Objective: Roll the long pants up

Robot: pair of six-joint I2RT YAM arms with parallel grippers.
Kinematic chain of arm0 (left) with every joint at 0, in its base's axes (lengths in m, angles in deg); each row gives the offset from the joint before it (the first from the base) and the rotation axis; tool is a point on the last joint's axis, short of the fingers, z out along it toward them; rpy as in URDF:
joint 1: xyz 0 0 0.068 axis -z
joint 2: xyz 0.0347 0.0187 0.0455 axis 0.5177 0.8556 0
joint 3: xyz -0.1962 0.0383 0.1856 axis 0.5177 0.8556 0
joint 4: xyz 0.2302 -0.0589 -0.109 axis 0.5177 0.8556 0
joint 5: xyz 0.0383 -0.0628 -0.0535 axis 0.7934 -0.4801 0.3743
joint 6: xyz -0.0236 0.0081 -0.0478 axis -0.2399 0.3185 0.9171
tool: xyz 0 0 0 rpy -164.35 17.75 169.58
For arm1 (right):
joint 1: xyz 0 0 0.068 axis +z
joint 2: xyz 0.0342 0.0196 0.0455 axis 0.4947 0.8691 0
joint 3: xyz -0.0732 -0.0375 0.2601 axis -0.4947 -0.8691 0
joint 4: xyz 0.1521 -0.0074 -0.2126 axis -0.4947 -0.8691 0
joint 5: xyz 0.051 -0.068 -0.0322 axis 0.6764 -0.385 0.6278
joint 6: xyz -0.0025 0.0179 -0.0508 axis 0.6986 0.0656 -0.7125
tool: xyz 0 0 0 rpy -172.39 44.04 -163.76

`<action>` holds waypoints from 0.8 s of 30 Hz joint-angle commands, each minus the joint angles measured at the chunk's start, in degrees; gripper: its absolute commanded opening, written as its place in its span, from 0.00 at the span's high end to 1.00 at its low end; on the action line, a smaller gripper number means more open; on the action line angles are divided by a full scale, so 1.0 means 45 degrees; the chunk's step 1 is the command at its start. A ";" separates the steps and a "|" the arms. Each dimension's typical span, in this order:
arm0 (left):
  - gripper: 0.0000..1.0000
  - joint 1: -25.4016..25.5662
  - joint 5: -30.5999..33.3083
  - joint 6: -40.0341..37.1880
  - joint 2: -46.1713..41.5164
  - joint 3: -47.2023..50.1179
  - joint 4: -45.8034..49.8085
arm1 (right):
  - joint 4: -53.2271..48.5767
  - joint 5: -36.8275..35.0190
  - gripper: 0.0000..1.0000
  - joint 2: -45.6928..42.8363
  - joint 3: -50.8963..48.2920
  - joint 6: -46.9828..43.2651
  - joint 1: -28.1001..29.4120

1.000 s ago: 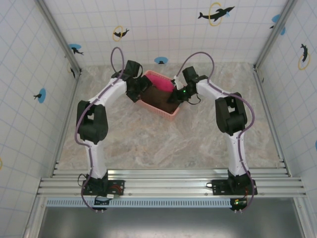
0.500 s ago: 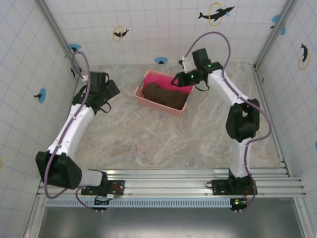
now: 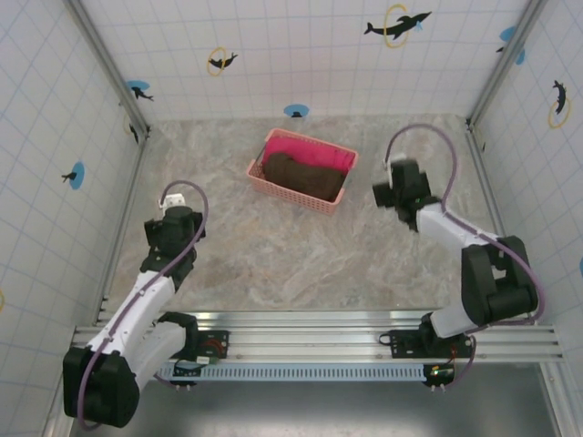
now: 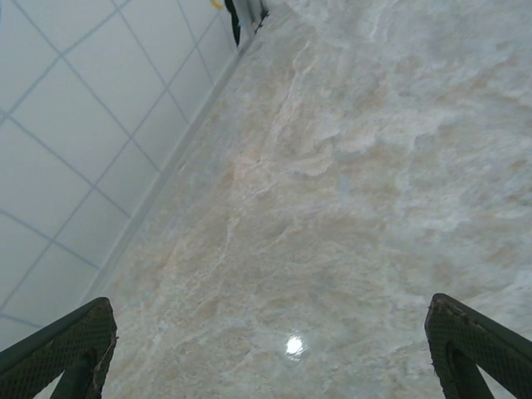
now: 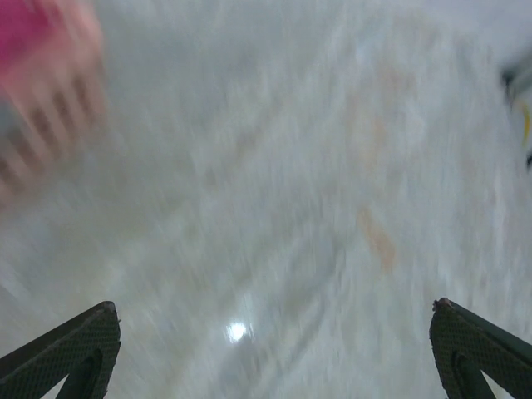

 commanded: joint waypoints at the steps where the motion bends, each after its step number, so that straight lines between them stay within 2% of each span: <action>1: 0.03 -0.0164 -0.0102 -0.0822 0.0676 0.1442 -0.3359 | 0.5159 -0.1421 0.01 -0.1601 -0.1752 -0.0506 -0.0999; 3: 0.03 -0.0158 -0.1196 -0.0953 0.1515 0.1837 -0.4956 | 0.5930 0.0017 0.01 -0.2258 -0.2592 -0.0267 -0.1475; 4: 0.03 -0.0161 -0.1355 -0.1120 0.2030 0.1698 -0.5486 | 0.5574 0.0460 0.01 -0.2538 -0.2686 -0.0312 -0.1567; 7: 0.03 -0.0157 -0.1603 -0.1972 0.4042 0.1262 -0.7863 | 0.4766 0.1215 0.01 -0.3464 -0.3202 -0.0662 -0.1640; 10: 0.05 -0.0158 -0.2971 -0.3503 0.5818 0.0150 -0.8692 | 0.5767 0.1660 0.01 -0.4213 -0.4573 -0.0314 -0.1817; 12: 0.06 -0.0162 -0.3142 -0.3822 0.6860 0.0182 -0.9970 | 0.6609 0.1996 0.01 -0.4273 -0.5377 -0.0132 -0.1856; 14: 0.03 -0.0029 -0.4244 -0.4391 0.7183 0.0304 -1.0607 | 0.7879 0.1897 0.01 -0.4077 -0.5955 0.0085 -0.1770; 18: 0.03 0.0018 -0.4392 -0.4497 0.8225 0.0909 -1.3075 | 1.0303 0.2370 0.01 -0.2500 -0.6006 0.0107 -0.1743; 20: 0.03 -0.0101 -0.4570 -0.4315 0.7783 0.0756 -1.1739 | 1.1705 0.3180 0.01 -0.0936 -0.5919 -0.0062 -0.1771; 22: 0.03 -0.0097 -0.4495 -0.4411 0.7958 0.0818 -1.2285 | 1.3201 0.3801 0.01 0.1060 -0.5398 -0.0402 -0.1584; 24: 0.02 -0.0065 -0.4498 -0.4502 0.7928 0.0759 -1.2042 | 0.9607 0.4126 0.01 0.0059 -0.4461 -0.0618 -0.1692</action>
